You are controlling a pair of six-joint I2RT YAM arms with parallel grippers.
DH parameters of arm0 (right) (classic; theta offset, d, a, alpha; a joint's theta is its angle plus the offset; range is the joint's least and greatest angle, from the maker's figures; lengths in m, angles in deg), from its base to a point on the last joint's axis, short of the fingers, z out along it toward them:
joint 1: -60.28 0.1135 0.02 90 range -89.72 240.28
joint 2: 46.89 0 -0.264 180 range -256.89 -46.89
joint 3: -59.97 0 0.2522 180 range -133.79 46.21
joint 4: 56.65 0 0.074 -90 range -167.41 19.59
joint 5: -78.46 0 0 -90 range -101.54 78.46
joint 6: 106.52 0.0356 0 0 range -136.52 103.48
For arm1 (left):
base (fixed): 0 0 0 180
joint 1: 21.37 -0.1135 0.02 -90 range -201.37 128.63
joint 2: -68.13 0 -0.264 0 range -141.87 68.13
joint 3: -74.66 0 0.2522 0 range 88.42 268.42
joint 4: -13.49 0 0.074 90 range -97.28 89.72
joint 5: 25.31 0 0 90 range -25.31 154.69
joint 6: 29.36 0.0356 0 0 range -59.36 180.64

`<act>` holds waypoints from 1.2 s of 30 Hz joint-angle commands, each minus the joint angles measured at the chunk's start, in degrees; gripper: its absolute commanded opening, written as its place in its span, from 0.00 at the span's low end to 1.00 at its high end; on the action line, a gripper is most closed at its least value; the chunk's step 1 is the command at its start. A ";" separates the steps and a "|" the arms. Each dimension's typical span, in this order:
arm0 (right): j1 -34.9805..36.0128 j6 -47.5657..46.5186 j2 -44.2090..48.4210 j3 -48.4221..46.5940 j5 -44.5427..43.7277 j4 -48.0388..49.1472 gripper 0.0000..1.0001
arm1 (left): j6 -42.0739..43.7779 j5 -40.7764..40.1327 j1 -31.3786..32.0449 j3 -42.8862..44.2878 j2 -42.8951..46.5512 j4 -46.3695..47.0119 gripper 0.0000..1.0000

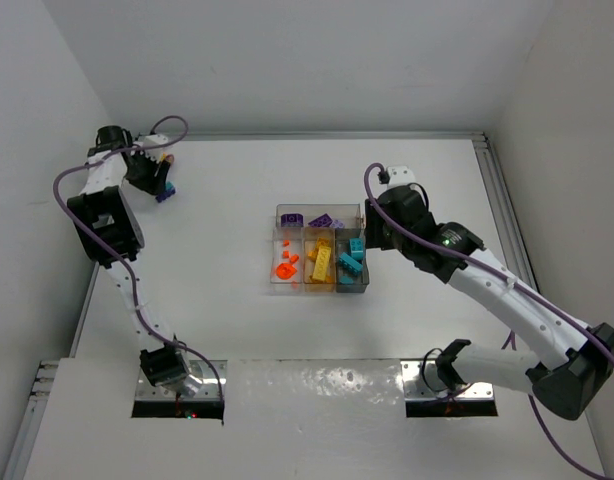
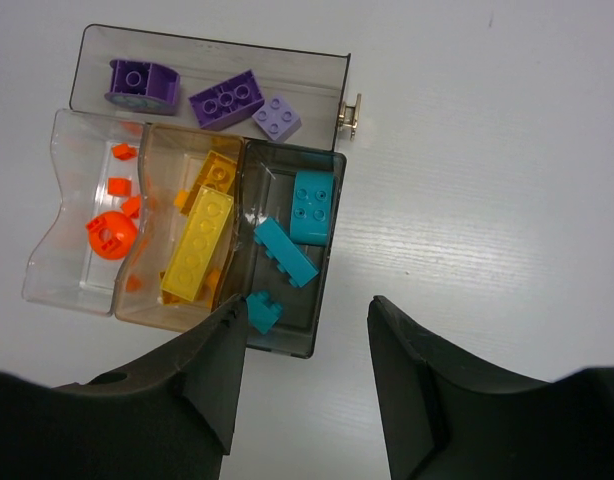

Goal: Sort the legos into containers by color

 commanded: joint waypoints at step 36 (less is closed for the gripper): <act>0.19 0.61 0.67 -2.44 0.52 -0.04 0.51 | 7.44 -0.08 1.59 5.00 -1.73 -7.15 0.54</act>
